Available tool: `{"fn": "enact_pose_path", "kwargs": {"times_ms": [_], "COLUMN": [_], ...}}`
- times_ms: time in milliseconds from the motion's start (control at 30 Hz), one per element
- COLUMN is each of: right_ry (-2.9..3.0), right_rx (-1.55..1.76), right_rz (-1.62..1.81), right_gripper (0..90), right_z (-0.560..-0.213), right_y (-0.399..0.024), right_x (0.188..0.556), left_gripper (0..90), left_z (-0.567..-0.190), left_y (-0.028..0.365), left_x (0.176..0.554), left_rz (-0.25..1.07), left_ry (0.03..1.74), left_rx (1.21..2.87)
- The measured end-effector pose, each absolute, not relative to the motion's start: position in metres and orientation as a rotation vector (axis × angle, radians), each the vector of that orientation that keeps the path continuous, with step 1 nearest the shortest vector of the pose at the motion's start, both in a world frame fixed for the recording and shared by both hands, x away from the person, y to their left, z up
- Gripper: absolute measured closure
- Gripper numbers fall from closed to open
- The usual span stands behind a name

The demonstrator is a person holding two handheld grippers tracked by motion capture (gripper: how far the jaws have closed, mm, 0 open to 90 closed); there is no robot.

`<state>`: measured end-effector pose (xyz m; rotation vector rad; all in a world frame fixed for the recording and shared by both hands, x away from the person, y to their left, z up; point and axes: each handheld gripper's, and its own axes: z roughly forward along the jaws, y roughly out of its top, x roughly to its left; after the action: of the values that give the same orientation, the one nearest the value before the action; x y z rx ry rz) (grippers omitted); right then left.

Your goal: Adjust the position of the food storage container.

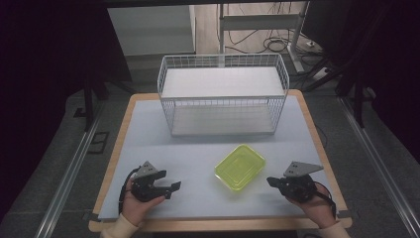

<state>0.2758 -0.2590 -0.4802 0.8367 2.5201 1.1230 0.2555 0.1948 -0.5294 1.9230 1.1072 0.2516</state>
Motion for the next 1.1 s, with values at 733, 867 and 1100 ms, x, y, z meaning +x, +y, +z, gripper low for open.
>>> {"fn": "enact_pose_path", "kwargs": {"times_ms": [733, 867, 1100], "right_ry": [2.643, 2.660, 2.682], "right_rx": [0.695, 0.665, 0.646], "right_rz": [1.095, 1.083, 1.067], "right_gripper": [89.9, 89.9, 89.9], "right_z": [-0.489, -0.491, -0.494], "right_y": [-0.217, -0.209, -0.202], "right_x": [0.267, 0.265, 0.266], "left_gripper": [23.0, 22.9, 22.9], "left_z": [-0.530, -0.530, -0.530], "left_y": [0.192, 0.192, 0.192], "left_x": [0.257, 0.257, 0.257], "left_rz": [0.238, 0.238, 0.234], "left_ry": [1.106, 1.107, 1.108], "left_rx": [1.921, 1.919, 1.919]}}
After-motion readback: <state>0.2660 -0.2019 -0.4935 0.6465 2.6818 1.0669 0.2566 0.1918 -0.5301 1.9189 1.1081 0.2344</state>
